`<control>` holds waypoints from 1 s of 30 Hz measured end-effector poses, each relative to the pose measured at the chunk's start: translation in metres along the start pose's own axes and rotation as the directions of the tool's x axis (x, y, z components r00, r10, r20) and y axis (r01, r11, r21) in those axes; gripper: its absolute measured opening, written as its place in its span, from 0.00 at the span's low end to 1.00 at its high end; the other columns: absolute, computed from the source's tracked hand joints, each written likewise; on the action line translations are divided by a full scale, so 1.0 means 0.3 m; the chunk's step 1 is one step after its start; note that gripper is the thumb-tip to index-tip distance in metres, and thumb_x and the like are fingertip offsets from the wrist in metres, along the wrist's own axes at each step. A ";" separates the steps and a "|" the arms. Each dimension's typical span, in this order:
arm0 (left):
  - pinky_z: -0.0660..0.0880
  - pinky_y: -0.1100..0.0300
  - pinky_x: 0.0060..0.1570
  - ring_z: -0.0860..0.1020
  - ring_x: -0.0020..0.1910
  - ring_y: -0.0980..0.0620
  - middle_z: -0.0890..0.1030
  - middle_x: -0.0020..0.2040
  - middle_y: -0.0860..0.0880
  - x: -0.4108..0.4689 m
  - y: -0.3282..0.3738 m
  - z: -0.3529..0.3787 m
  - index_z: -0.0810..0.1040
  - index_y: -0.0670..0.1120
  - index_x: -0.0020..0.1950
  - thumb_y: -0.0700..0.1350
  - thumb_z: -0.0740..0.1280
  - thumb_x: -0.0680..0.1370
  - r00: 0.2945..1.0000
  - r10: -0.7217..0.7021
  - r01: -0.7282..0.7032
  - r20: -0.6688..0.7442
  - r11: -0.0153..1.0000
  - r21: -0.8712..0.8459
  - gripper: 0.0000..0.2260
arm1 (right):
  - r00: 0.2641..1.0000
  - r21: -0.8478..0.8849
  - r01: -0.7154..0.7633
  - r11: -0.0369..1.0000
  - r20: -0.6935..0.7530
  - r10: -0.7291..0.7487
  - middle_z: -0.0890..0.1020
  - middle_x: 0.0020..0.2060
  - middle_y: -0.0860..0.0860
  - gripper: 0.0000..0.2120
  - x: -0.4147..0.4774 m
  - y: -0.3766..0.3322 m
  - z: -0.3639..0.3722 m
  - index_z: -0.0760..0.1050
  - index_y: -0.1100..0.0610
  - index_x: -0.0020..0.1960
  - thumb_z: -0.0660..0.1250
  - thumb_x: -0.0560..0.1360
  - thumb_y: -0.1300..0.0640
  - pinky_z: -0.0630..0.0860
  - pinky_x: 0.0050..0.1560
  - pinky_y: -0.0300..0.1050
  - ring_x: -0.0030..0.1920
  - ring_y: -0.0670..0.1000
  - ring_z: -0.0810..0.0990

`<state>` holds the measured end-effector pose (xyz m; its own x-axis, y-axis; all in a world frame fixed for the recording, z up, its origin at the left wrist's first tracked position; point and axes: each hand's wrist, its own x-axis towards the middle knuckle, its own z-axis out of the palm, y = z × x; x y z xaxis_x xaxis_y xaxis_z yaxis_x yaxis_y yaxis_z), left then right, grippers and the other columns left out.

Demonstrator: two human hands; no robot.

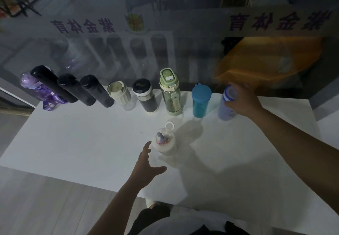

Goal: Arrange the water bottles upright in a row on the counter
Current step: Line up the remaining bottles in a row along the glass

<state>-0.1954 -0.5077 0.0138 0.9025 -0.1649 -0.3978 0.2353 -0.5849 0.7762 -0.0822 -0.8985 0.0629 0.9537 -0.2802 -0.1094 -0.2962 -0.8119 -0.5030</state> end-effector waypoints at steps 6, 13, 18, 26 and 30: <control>0.67 0.59 0.61 0.67 0.65 0.52 0.70 0.63 0.55 0.030 -0.014 -0.020 0.55 0.52 0.76 0.43 0.81 0.65 1.000 -0.016 0.016 0.019 0.999 -0.045 0.48 | 0.982 -0.185 0.001 0.983 -0.187 -0.036 0.59 0.74 0.54 0.38 -0.142 -0.125 -0.011 0.57 0.45 0.75 0.70 0.71 0.41 0.60 0.70 0.61 0.74 0.61 0.58; 0.67 0.51 0.68 0.66 0.68 0.47 0.66 0.69 0.46 0.073 -0.031 -0.104 0.53 0.51 0.78 0.44 0.80 0.65 0.997 -0.011 0.010 0.079 1.000 0.021 0.50 | 0.992 0.279 0.099 0.955 0.045 -0.116 0.60 0.75 0.50 0.41 -0.528 -0.412 0.264 0.55 0.41 0.75 0.73 0.69 0.44 0.64 0.71 0.57 0.73 0.53 0.61; 0.66 0.47 0.70 0.62 0.72 0.46 0.64 0.73 0.46 0.108 -0.041 -0.183 0.52 0.51 0.77 0.47 0.80 0.65 0.989 0.044 -0.062 0.140 0.991 0.123 0.49 | 0.990 0.275 -0.001 0.961 0.135 -0.037 0.66 0.70 0.48 0.51 -0.583 -0.513 0.511 0.50 0.42 0.75 0.77 0.62 0.38 0.67 0.70 0.53 0.69 0.53 0.67; 0.65 0.49 0.68 0.63 0.72 0.45 0.64 0.74 0.48 0.150 -0.081 -0.231 0.54 0.50 0.77 0.46 0.79 0.67 0.954 0.116 -0.176 0.275 0.963 0.204 0.46 | 0.963 0.305 0.017 0.952 -0.259 0.066 0.77 0.61 0.51 0.46 -0.568 -0.559 0.638 0.61 0.49 0.74 0.76 0.63 0.38 0.77 0.60 0.47 0.58 0.51 0.78; 0.66 0.53 0.64 0.66 0.69 0.45 0.67 0.71 0.48 0.169 -0.082 -0.191 0.56 0.48 0.76 0.43 0.77 0.68 0.929 0.157 -0.250 0.335 0.934 0.254 0.43 | 0.929 0.298 -0.035 0.954 -0.342 0.140 0.82 0.50 0.51 0.38 -0.563 -0.507 0.639 0.69 0.54 0.68 0.64 0.69 0.29 0.75 0.59 0.35 0.48 0.47 0.82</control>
<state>-0.1346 -0.4562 0.0026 0.7545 -0.5114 -0.4113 -0.0975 -0.7072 0.7003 -0.1881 -0.6295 -0.0065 0.8268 -0.5493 0.1207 -0.3000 -0.6123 -0.7315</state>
